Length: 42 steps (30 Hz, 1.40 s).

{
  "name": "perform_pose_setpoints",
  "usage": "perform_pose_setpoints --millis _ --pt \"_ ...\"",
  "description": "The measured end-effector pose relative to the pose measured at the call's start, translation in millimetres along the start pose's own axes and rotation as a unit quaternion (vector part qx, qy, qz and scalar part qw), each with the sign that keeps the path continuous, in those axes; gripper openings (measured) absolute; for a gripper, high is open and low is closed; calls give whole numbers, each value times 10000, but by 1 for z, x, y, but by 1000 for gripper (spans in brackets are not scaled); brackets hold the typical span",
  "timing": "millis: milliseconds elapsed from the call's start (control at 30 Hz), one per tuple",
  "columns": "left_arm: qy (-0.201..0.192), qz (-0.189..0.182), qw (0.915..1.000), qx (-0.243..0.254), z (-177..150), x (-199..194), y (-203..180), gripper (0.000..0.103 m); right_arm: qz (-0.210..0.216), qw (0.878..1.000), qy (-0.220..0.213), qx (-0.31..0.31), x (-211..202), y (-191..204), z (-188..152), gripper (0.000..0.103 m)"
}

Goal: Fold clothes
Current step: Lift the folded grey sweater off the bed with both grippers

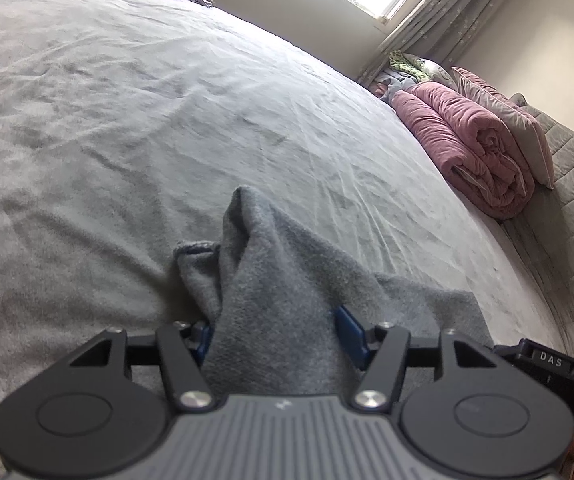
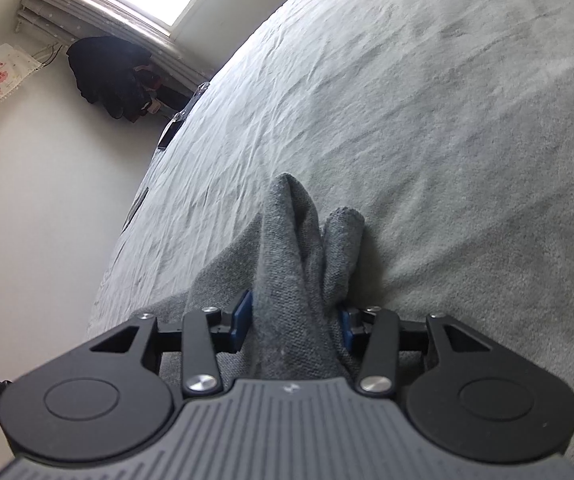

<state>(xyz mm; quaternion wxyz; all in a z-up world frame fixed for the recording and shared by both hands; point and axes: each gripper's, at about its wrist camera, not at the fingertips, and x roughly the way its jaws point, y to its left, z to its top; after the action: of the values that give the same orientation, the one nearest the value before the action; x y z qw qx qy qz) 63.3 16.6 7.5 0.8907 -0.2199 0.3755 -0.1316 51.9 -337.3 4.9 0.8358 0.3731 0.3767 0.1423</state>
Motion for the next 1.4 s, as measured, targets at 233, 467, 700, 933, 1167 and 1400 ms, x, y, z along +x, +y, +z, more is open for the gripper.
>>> perform_pose_setpoints --millis 233,467,700,933,1167,1400 --pt "17 -33 9999 134 -1 -1 -1 49 -175 9994 -104 -266 -2 9 -6 46" --pt "-103 -10 9993 367 -3 -5 -10 33 -436 9969 -241 -607 -3 22 -11 36" --pt "-252 66 9976 642 -1 -10 -22 27 -621 9926 -330 -991 -6 35 -14 32" --pt "-398 -25 9968 694 5 -20 -27 26 -653 9887 -451 -1272 -10 43 -15 31" --pt "-500 -131 9957 762 7 -29 -33 26 -659 9863 -557 -1404 -13 47 -13 31" --pt "-571 54 9935 980 4 -28 -41 26 -662 9846 -587 -1507 -14 51 -14 31"
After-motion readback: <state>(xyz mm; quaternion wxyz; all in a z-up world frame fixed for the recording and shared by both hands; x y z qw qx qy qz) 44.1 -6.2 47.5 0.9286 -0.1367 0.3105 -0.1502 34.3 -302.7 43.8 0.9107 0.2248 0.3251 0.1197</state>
